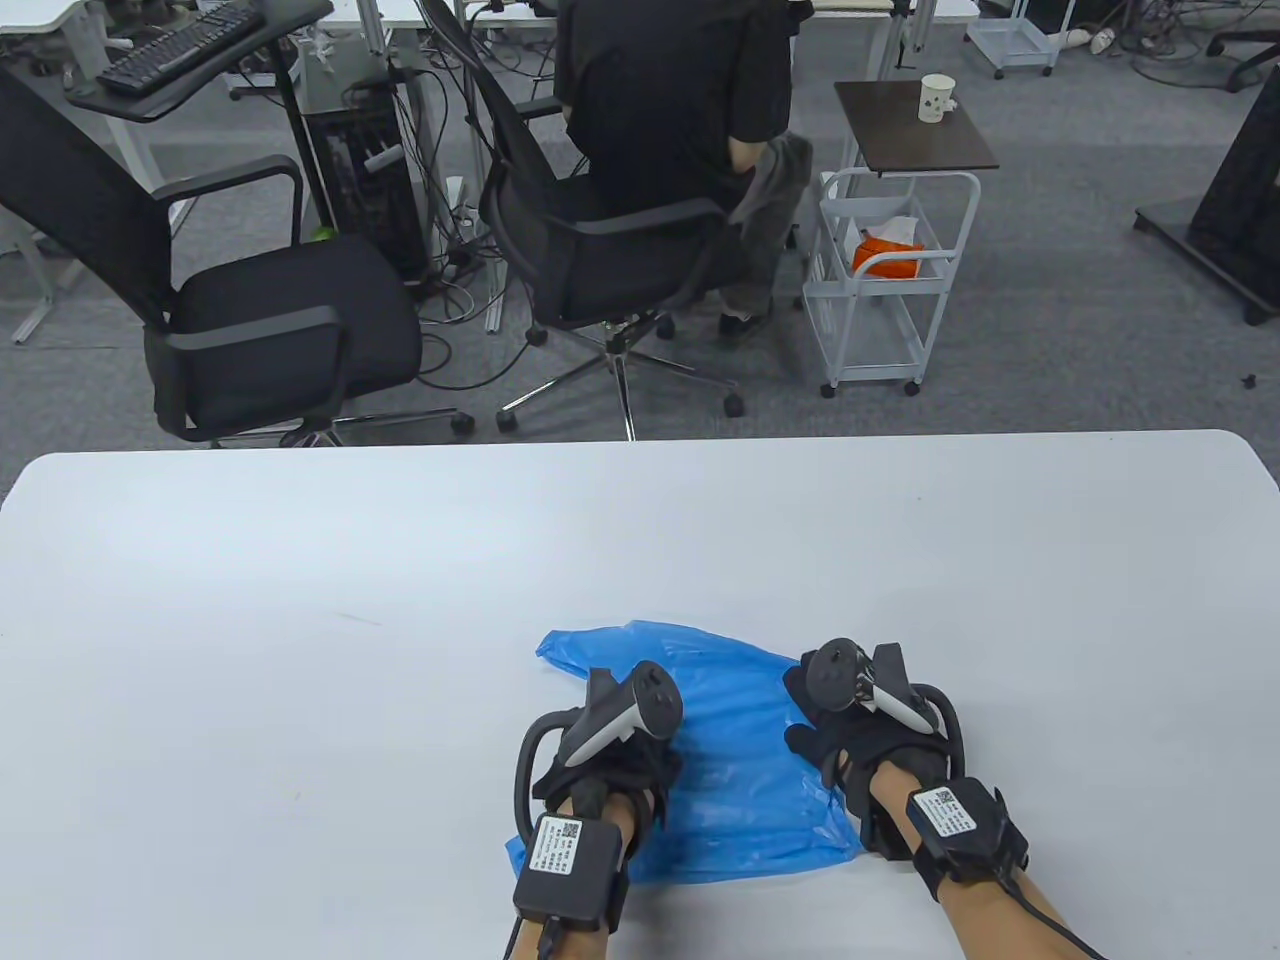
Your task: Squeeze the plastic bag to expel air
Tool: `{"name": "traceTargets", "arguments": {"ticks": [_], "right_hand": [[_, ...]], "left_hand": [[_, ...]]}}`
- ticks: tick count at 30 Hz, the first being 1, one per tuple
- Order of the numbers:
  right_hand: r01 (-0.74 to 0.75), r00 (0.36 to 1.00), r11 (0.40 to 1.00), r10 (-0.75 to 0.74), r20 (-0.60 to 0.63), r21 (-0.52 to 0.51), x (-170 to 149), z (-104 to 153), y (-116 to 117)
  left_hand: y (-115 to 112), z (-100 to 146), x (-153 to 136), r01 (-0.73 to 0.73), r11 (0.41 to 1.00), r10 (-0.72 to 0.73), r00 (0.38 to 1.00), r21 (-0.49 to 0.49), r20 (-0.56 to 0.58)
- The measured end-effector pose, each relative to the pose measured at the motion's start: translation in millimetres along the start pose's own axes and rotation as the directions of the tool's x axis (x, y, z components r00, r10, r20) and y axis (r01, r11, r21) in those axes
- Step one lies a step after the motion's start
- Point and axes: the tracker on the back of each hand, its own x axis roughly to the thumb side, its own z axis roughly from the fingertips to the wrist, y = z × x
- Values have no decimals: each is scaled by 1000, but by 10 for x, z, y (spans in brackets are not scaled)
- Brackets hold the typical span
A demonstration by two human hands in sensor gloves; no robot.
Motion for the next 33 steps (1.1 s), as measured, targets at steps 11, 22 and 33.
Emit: {"name": "traceTargets", "arguments": {"ticks": [11, 22, 33], "right_hand": [[5, 1000, 1000, -5, 2, 11, -22, 0, 9], [42, 999, 999, -42, 13, 28, -65, 0, 9], [36, 999, 999, -37, 11, 34, -71, 7, 8]], "left_hand": [[66, -547, 748, 93, 996, -94, 994, 11, 55], [-274, -835, 810, 54, 992, -53, 999, -115, 11], [-160, -785, 190, 39, 994, -52, 989, -98, -136]]}}
